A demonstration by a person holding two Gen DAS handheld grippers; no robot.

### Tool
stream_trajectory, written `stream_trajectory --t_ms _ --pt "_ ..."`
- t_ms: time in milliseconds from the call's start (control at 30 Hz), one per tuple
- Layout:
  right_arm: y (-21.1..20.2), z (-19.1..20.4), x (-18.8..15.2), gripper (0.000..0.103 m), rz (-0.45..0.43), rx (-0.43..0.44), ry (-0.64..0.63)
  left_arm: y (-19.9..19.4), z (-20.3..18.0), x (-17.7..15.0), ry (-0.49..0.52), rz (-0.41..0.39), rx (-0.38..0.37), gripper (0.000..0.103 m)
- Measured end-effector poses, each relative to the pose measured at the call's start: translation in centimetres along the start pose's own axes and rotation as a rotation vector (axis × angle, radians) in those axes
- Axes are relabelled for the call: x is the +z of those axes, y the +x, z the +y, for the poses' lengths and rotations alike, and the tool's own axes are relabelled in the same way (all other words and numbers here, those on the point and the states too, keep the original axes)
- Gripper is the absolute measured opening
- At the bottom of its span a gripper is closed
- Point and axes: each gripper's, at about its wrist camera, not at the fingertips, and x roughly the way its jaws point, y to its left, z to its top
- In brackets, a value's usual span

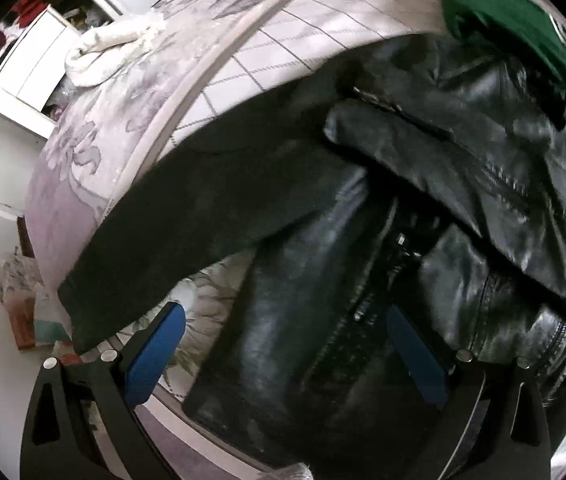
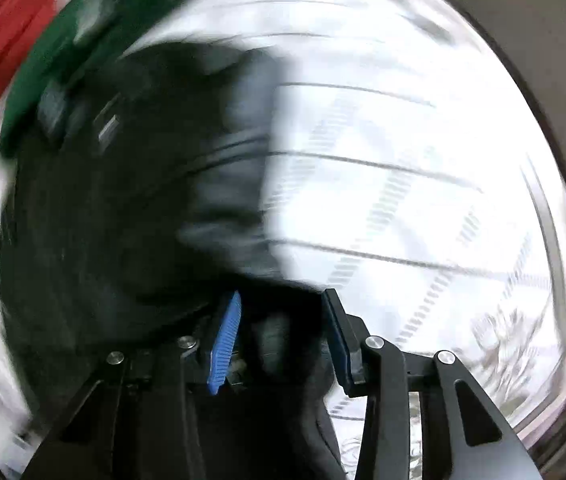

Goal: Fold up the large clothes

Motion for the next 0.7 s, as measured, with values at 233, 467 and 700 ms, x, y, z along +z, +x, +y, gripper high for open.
stream_trajectory --t_ms 233,467,700 --pt "-3.3 -2.6 -1.7 0.057 0.026 0.019 0.001 -0.2 -0.2 1.2 -0.053 -0.007 0.013 0.103" --pt "-2.0 8.2 -3.0 0.055 -0.056 0.001 -0.409 1.5 5.4 0.8 -0.191 0.051 -0.013 0.103" --pt "2.2 11.7 -4.1 0.052 0.104 -0.3 -0.522 5.1 15.5 -3.1 -0.492 0.175 -0.141 0.103"
